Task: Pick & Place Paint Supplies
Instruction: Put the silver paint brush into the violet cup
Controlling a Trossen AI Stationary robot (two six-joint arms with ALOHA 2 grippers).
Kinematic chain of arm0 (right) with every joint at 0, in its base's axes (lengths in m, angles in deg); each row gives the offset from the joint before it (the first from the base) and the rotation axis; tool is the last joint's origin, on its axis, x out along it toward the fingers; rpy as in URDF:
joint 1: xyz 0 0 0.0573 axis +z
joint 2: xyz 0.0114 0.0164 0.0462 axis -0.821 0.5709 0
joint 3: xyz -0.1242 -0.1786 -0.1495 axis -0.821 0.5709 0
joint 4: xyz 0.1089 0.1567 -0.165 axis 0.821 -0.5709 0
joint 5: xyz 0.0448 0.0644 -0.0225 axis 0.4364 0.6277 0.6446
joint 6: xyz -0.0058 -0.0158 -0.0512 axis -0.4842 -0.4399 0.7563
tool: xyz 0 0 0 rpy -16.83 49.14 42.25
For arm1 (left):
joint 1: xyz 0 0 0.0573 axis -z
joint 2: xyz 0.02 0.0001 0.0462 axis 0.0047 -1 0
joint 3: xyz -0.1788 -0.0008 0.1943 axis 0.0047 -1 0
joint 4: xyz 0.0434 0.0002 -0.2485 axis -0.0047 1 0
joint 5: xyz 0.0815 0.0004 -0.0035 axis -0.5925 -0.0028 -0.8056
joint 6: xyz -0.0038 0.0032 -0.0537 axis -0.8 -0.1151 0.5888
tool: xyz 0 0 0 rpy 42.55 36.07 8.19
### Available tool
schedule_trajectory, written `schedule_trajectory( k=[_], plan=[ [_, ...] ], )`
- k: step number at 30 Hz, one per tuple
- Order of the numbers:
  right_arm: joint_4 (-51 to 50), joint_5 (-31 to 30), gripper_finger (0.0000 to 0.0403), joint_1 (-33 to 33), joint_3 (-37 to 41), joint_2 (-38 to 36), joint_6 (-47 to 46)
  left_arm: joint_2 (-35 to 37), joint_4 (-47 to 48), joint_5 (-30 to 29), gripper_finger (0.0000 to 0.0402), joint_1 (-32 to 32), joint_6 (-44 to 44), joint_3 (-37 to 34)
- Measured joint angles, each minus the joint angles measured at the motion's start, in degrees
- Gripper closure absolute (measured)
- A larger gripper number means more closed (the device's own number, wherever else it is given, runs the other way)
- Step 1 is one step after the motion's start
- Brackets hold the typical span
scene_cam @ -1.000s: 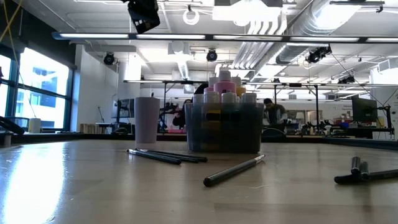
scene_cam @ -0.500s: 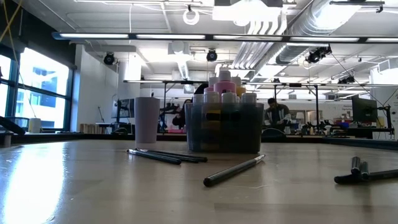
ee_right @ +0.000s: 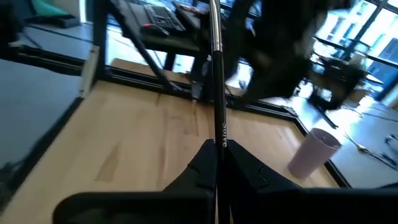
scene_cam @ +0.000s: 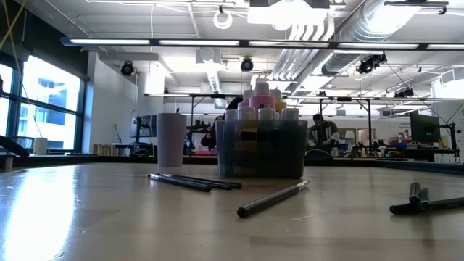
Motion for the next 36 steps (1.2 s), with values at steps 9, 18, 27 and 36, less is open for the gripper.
schedule_trajectory(
  k=[9,18,27,36],
  plan=[
    [-0.01,-11.02,0.0397,9.13,0.0,-0.02,-0.3,-4.01,-3.58,-3.46,0.027,-0.01,12.3,-0.04],
    [0.93,-13.13,0.0397,10.15,0.0,-0.04,-0.46,-3.97,-2.59,-18.57,0.027,-0.01,20.28,-0.04],
    [3.46,-8.34,0.0397,6.76,0.0,-0.07,-0.61,5.16,-23.41,-19.86,0.027,0.66,15.6,-11.96],
    [4.54,-0.06,0.0397,-0.97,0.02,0.09,-0.13,14.86,-64.55,-21.44,0.027,1.56,11.13,-38.09]
  ],
)
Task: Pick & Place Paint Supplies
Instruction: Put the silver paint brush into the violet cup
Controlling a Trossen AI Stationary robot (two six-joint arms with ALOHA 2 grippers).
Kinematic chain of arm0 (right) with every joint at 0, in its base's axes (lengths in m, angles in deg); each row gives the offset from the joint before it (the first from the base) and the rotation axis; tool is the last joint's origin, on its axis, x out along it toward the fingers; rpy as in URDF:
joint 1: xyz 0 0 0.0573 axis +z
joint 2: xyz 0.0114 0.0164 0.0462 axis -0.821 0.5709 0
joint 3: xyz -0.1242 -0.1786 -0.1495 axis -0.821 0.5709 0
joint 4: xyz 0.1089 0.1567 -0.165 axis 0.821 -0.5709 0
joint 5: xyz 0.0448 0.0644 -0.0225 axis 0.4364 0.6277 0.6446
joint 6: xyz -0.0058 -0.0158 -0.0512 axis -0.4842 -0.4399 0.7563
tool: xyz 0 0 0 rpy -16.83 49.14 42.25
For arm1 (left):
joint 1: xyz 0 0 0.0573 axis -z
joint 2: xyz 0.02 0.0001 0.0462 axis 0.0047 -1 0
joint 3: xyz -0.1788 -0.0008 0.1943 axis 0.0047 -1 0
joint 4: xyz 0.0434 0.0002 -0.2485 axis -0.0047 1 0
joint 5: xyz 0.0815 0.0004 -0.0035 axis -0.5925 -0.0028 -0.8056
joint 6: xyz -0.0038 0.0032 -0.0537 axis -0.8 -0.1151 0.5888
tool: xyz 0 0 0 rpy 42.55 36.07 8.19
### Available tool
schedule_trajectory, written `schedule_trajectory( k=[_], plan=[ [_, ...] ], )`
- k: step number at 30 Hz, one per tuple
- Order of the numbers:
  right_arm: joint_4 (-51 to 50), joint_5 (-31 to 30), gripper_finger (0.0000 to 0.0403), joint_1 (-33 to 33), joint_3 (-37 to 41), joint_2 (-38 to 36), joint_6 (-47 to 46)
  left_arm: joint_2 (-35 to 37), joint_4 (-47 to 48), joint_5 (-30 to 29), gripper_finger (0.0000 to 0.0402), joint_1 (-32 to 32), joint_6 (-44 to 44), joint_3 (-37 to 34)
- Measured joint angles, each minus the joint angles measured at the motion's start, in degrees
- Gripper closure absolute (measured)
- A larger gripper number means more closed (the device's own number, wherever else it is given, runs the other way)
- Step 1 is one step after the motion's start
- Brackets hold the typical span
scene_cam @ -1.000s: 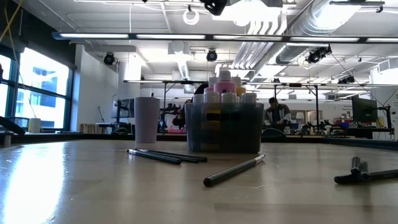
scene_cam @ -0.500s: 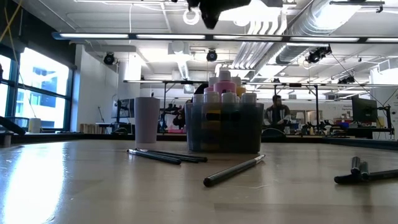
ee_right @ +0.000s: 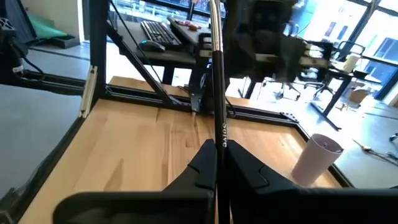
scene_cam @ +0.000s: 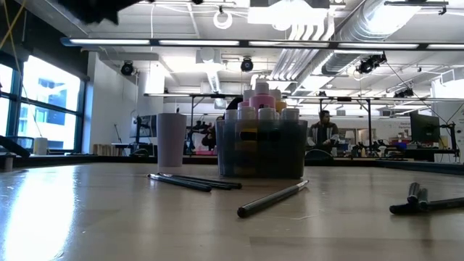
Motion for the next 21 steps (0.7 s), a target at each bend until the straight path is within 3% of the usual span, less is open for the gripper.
schedule_trajectory(
  k=[3,6,14,21],
  plan=[
    [2.0,3.43,0.0397,-3.1,0.0,0.25,0.64,0.49,-15.37,-2.06,0.027,-0.03,-0.16,-8.24],
    [5.85,7.14,0.0397,-6.23,0.0,1.29,4.14,0.57,-21.78,-6.11,0.027,-0.1,1.18,-13.3],
    [16.46,23.5,0.0397,-17.42,0.0,9.27,5.95,0.56,-18.92,-7.48,0.027,-0.1,5.23,-14.72],
    [19.95,24.38,0.0397,-20.52,0.02,12.43,6.81,0.56,-17.95,-7.43,0.027,-0.1,9.22,-14.72]
  ],
)
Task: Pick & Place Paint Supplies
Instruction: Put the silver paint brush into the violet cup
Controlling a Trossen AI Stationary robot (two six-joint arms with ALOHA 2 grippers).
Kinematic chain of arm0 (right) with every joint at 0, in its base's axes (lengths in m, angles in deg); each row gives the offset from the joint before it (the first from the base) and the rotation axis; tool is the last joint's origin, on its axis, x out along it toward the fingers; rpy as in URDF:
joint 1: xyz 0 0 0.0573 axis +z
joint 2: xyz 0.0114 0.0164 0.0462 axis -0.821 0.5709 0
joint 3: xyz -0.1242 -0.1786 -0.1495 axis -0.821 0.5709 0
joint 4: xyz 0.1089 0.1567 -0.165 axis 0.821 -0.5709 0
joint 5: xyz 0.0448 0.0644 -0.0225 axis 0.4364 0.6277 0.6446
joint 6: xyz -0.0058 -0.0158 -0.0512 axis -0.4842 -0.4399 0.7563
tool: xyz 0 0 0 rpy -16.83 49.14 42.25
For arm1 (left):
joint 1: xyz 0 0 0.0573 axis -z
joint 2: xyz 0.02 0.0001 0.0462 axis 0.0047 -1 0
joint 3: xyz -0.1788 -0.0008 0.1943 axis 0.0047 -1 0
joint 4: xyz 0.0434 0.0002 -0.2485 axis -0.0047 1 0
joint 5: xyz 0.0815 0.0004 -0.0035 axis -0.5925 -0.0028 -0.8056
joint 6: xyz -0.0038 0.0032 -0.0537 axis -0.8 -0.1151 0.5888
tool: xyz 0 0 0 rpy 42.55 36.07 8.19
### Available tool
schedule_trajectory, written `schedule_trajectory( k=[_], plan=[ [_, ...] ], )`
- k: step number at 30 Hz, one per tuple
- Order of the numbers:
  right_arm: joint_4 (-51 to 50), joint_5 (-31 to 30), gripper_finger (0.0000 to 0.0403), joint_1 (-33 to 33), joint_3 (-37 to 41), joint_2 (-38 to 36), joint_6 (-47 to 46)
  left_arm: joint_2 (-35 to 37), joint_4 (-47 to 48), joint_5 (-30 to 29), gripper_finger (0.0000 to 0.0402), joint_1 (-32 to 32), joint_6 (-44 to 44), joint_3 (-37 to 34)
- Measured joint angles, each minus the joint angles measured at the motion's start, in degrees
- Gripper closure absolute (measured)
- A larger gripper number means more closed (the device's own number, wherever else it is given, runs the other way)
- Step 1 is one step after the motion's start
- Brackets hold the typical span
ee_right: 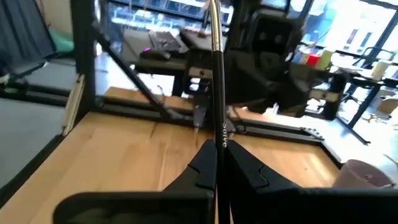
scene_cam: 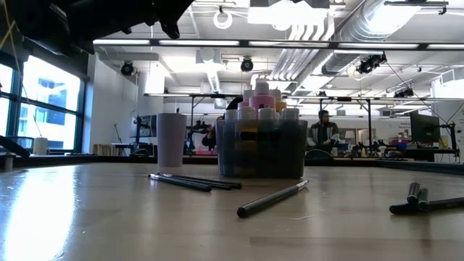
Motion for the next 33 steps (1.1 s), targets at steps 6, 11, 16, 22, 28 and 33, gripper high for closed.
schedule_trajectory(
  k=[6,11,16,22,28,33],
  plan=[
    [-0.15,-3.97,0.0398,-1.18,0.0,-0.04,0.59,0.02,-0.13,0.7,0.027,0.02,0.34,0.0],
    [-1.33,-4.07,0.0398,-2.6,0.0,0.74,-1.9,0.04,2.09,1.16,0.027,0.02,0.35,0.0],
    [-3.95,-4.19,0.0398,-3.59,0.0,1.32,-5.89,0.09,3.55,1.16,0.027,0.02,0.32,0.0],
    [-4.69,-4.01,0.0398,-4.09,0.02,2.61,-7.2,0.09,2.02,1.16,0.027,0.02,0.34,0.13],
    [-4.07,-4.05,0.0398,-4.43,0.02,2.63,-7.1,0.09,2.22,2.38,0.027,0.02,4.45,3.26],
    [-3.68,-4.1,0.0398,-4.44,0.0,2.63,-6.79,0.07,8.2,2.56,0.027,0.02,4.59,6.64]
  ],
)
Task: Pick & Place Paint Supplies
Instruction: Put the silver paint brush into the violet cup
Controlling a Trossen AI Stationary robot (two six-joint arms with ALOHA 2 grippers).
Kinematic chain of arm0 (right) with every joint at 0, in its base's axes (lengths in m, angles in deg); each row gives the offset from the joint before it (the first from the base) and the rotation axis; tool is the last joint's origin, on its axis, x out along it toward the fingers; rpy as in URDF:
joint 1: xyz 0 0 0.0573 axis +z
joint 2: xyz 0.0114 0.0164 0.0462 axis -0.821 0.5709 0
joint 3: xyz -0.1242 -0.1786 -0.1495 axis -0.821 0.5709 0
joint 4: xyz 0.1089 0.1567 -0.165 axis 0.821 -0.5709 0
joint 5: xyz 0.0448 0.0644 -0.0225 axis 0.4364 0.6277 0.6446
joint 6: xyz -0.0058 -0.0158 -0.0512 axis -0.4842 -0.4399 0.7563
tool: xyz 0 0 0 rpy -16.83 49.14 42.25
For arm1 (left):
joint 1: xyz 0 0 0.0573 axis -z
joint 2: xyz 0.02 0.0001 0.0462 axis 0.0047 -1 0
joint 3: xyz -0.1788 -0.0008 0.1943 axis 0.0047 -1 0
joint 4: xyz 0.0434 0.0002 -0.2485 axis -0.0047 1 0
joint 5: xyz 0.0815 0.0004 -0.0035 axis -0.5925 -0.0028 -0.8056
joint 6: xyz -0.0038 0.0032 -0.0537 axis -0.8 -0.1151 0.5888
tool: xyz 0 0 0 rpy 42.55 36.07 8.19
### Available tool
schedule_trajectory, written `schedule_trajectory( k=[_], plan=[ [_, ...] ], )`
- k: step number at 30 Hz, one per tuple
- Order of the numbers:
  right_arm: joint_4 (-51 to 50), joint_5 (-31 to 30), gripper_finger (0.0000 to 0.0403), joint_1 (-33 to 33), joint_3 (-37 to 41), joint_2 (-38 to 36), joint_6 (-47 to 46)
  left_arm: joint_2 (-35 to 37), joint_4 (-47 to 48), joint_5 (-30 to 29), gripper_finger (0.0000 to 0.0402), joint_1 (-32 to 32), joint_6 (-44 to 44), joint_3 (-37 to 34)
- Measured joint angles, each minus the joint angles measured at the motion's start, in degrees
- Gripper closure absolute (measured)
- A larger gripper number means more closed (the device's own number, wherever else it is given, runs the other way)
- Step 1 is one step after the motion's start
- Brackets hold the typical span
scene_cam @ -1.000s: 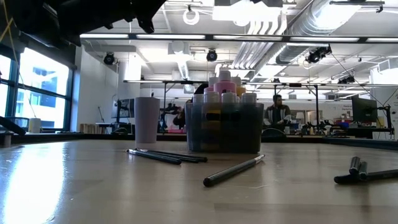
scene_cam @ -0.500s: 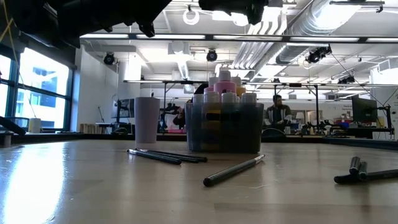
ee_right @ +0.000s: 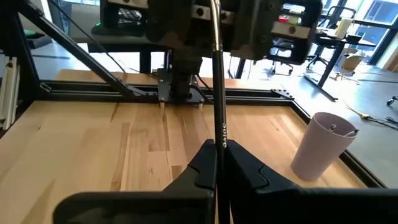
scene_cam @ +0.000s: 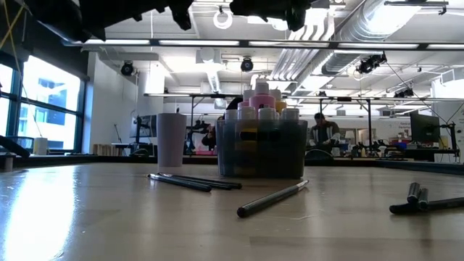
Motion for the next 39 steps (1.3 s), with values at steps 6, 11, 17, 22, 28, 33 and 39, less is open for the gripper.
schedule_trajectory(
  k=[6,11,17,22,28,33,39],
  plan=[
    [0.08,-0.12,0.0398,0.04,0.01,0.0,0.31,-0.04,2.93,-0.03,0.027,0.0,-0.46,0.95],
    [0.49,-0.15,0.0398,0.07,0.02,0.0,1.36,-0.04,4.32,-0.09,0.027,-0.02,-0.55,0.98],
    [1.85,-0.13,0.0398,0.09,0.0,-0.04,1.63,-0.04,5.28,-0.12,0.027,0.0,-0.61,0.97],
    [1.88,-0.13,0.0398,0.09,0.0,-0.04,1.65,-0.04,5.22,-0.31,0.0273,0.0,-0.61,0.97],
    [1.9,-0.13,0.0398,0.09,0.0,-0.04,1.65,-0.04,5.22,-0.3,0.0335,-0.01,-0.66,0.98],
    [2.3,-0.52,0.0398,0.09,0.0,-0.04,1.43,-0.04,4.96,-0.61,0.0389,-0.02,-3.22,0.99],
    [2.31,0.01,0.0394,0.09,0.0,-0.04,1.59,-0.04,4.89,-0.98,0.0373,-0.02,-3.02,0.99]
  ],
)
